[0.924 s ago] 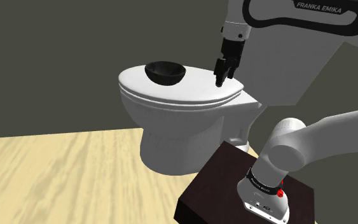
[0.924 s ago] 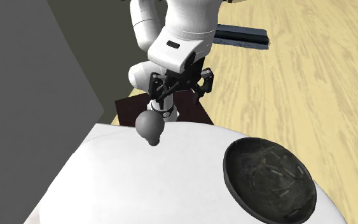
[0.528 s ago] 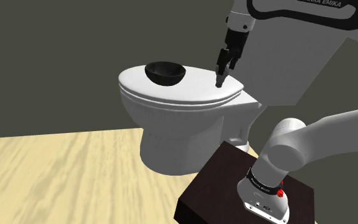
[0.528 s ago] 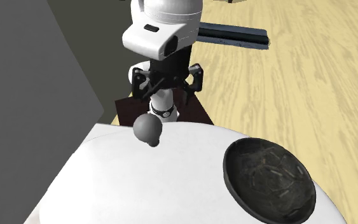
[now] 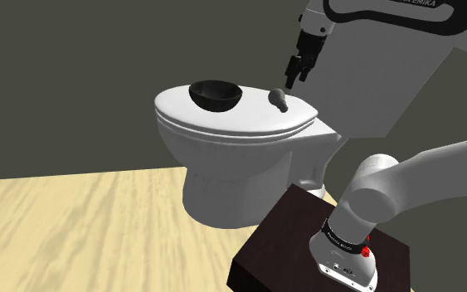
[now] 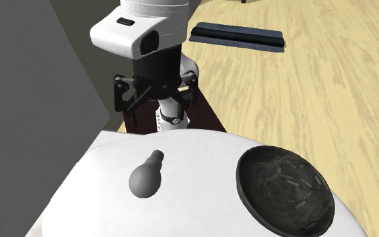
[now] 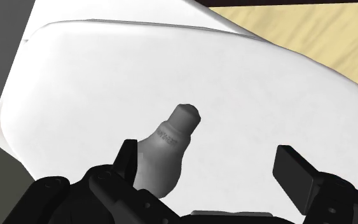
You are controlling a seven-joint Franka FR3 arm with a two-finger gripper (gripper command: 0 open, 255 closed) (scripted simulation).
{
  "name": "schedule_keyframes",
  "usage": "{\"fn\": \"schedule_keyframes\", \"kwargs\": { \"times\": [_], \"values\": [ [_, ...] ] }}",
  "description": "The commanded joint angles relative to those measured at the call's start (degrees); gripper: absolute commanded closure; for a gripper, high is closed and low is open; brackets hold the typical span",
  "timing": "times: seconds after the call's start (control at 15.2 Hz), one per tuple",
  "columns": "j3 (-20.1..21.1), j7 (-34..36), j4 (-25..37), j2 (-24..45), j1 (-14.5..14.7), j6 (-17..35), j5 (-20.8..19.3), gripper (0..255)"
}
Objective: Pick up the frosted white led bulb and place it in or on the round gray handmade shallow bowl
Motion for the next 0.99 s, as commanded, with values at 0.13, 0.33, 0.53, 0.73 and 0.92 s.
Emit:
{"fn": "schedule_keyframes", "kwargs": {
  "times": [0.13,0.33,0.53,0.73,0.92],
  "values": [
    [-0.62,0.09,-3.87,-0.6,-0.14,3.38,-0.45,0],
    [-0.63,0.09,-3.87,-0.6,-0.14,3.38,-0.45,0],
    [-0.63,0.09,-3.87,-0.6,-0.14,3.38,-0.45,0],
    [-0.62,0.09,-3.86,-0.6,-0.14,3.36,-0.45,255],
    [-0.62,0.09,-3.86,-0.6,-0.14,3.36,-0.45,255]
  ]
}}
